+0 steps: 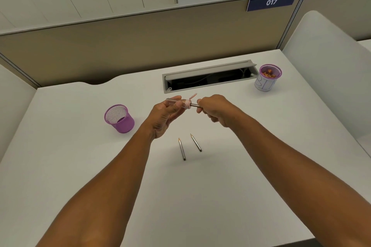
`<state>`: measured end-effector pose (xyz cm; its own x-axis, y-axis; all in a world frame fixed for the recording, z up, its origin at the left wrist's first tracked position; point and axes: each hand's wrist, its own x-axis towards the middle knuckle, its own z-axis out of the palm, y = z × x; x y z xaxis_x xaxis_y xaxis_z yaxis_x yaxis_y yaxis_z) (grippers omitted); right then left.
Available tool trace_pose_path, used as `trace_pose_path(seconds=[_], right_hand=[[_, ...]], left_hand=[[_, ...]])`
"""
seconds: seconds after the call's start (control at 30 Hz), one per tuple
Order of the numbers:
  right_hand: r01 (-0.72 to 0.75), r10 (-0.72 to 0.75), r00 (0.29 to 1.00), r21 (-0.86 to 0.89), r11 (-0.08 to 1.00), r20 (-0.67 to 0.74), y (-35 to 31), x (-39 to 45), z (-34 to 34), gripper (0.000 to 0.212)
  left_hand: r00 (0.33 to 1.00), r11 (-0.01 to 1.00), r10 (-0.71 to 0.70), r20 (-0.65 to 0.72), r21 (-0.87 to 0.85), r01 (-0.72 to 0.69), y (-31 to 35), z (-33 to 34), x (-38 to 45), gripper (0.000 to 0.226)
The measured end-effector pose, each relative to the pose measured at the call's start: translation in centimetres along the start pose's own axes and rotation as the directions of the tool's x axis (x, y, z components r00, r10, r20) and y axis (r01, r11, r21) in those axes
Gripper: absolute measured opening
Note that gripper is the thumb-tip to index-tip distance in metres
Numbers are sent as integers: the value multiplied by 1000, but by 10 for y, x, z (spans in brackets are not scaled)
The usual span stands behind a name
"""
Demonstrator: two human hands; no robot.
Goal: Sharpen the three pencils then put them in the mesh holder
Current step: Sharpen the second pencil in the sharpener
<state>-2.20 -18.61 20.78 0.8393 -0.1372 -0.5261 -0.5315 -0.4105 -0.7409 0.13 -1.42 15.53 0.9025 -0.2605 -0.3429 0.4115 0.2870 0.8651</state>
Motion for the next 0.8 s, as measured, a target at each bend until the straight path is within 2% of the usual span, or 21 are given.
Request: trace_pose_path(seconds=[0.1,0.17,0.27,0.37,0.43,0.53,0.6,0.67,0.77,0.8], right_hand=[[168,-169,986,-105,980,-8,2,-7,3,22],[334,-339,941,-135,933,-13,8,-6,3,18],[574,-640,764,-365,733,-83,26,3,5,16],[613,-805,575,-574,544,-149,40,11,6,17],[587,-859,485,-668,457,-162,43,11,8,16],[529,-890,424,-751,394,-169,41,11,10,19],[501,-881,444,-769,396,-165,37,11,11,23],[465,-840,515,-768,441,-171,31,6,11,28],[378,-697,694,-734,564,-179,19,-6,14,33],[348,-600,780,-674,651,-177,14,-6,15,32]], left_hand=[[1000,1000,9,-13,-1,-9,7,-3,2,18],[1000,1000,20,-19,-7,-20,12,-5,1,18],[999,999,36,-31,-7,-37,15,-7,1,18],[999,999,31,-34,11,-31,16,-7,1,22],[999,1000,20,-30,7,-20,15,-6,1,24],[1000,1000,7,-28,-9,-7,12,-5,1,23],[1000,1000,8,-28,-15,-9,10,-6,1,23],[1000,1000,10,-23,-22,-11,10,-6,2,25],[1000,1000,23,-14,-15,-23,13,-4,2,22],[1000,1000,28,-10,-6,-28,15,-4,2,20]])
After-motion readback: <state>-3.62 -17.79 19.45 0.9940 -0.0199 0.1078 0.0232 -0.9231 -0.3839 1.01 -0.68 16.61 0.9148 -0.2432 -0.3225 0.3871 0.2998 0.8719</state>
